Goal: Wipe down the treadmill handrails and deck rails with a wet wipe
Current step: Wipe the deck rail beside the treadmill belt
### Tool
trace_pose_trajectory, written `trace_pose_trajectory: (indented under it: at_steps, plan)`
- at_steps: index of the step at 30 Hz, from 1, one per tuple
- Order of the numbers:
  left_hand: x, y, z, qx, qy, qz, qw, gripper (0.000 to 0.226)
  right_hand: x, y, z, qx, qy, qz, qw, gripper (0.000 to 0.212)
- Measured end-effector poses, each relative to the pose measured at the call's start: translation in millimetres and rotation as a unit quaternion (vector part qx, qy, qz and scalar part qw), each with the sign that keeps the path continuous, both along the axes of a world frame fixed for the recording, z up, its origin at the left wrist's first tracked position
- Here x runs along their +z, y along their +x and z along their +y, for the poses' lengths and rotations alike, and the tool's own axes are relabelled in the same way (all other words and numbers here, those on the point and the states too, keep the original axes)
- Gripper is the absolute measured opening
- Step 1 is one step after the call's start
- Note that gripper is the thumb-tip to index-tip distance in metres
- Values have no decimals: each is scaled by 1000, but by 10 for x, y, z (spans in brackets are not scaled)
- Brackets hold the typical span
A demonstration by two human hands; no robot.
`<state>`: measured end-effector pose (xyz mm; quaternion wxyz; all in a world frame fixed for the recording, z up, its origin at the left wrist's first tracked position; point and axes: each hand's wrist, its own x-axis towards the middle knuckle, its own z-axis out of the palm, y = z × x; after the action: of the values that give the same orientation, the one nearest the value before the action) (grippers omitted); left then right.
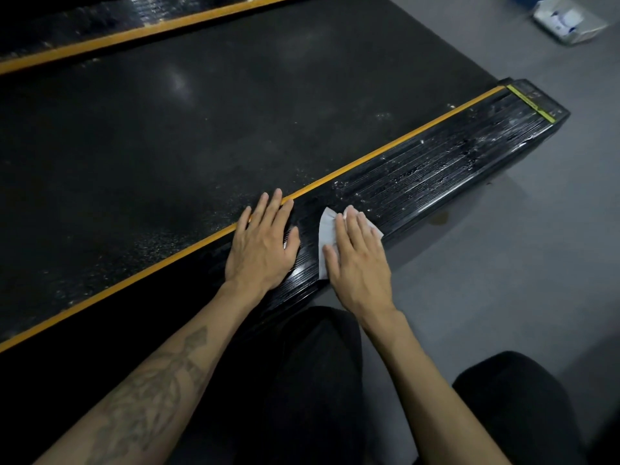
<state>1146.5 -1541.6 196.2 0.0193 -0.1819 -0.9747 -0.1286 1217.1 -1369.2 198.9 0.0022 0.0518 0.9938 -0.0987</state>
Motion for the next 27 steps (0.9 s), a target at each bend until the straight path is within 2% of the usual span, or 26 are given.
trace_pose_trajectory:
  at_steps: [2,6,11,16,20,24,27]
  plan:
    - [0,-2,1,-1,-1,-1,1000,59,3,-36,55,-10,16,4,1000,63]
    - [-5,-8,6,-1,-4,-4,1000,59,-10,101,-142,-64,-14,7,998,64]
    - [3,-7,13,1,-1,-5,1000,59,24,-99,-16,15,28,-21,999,63]
    - [-1,-8,15,2,1,0,1000,58,19,-1,-14,-39,35,-29,998,65]
    - [1,-17,17,3,3,-3,1000,58,4,-59,-108,-11,46,-42,998,67]
    - [25,-20,29,4,2,-9,1000,58,30,-114,4,18,23,-28,999,65]
    - [26,-13,34,5,-1,-11,1000,59,8,-67,10,21,-40,12,999,62]
